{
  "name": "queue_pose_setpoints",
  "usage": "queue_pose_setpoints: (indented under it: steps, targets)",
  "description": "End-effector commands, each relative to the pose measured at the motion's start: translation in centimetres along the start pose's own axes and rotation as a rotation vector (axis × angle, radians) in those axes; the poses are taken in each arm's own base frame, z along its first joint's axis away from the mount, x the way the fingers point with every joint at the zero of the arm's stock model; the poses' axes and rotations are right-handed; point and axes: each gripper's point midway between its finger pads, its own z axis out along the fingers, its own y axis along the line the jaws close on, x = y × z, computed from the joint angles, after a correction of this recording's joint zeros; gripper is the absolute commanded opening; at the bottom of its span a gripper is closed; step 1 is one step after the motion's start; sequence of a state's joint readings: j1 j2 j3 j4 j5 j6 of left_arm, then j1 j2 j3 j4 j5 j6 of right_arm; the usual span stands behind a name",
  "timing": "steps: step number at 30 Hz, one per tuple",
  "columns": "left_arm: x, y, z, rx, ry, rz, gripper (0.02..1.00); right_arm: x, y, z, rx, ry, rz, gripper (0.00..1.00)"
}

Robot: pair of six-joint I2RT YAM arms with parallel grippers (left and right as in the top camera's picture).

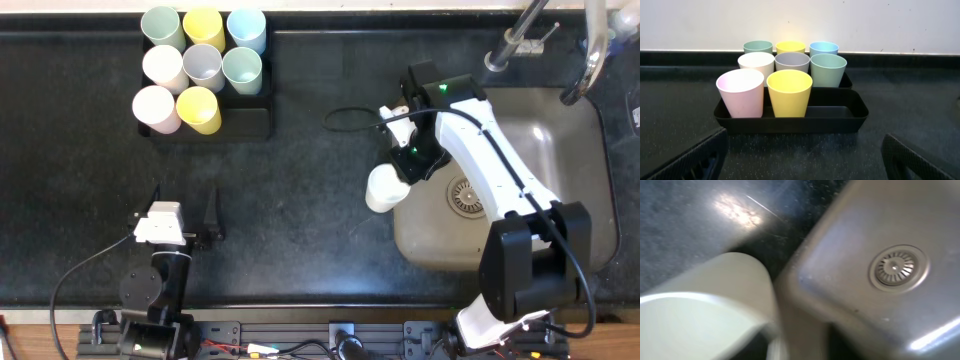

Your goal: Store Cups

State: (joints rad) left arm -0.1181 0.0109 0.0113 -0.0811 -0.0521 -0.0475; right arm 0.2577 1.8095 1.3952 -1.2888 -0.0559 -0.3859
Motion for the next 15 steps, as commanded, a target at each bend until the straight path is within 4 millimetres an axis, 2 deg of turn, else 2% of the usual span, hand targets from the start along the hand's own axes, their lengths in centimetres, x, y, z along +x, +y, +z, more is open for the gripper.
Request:
queue_pose_setpoints:
  steps: [1,5,9,11,13,15]
  targets:
    - [-0.1,-0.2,0.0,0.011,-0.006,0.021,0.998,-1.6,2.8,-0.7,-0.106,-0.058,-0.039,0.047]
    - [-0.1,-0.2,0.0,0.011,-0.006,0.021,0.998,-1.8,4.3,-0.8,-0.142,-0.06,-0.066,0.042]
    - [-0.1,-0.2,0.0,0.011,-0.006,0.021,0.998,-2.2,4.0,-2.4,-0.086,-0.077,-0.055,0.042]
    - [-0.1,-0.2,0.0,0.011,-0.006,0.021,0.998,-3.2,3.2,-4.6,-0.009,-0.121,-0.021,0.042]
    - [-0.1,-0.2,0.0,0.011,-0.006,0.021,0.998,-5.0,2.7,-8.0,0.074,-0.201,0.0,0.042]
    - [-0.1,-0.2,0.0,0.011,-0.006,0.021,0.998,-7.0,3.1,-11.9,0.134,-0.298,-0.016,0.042]
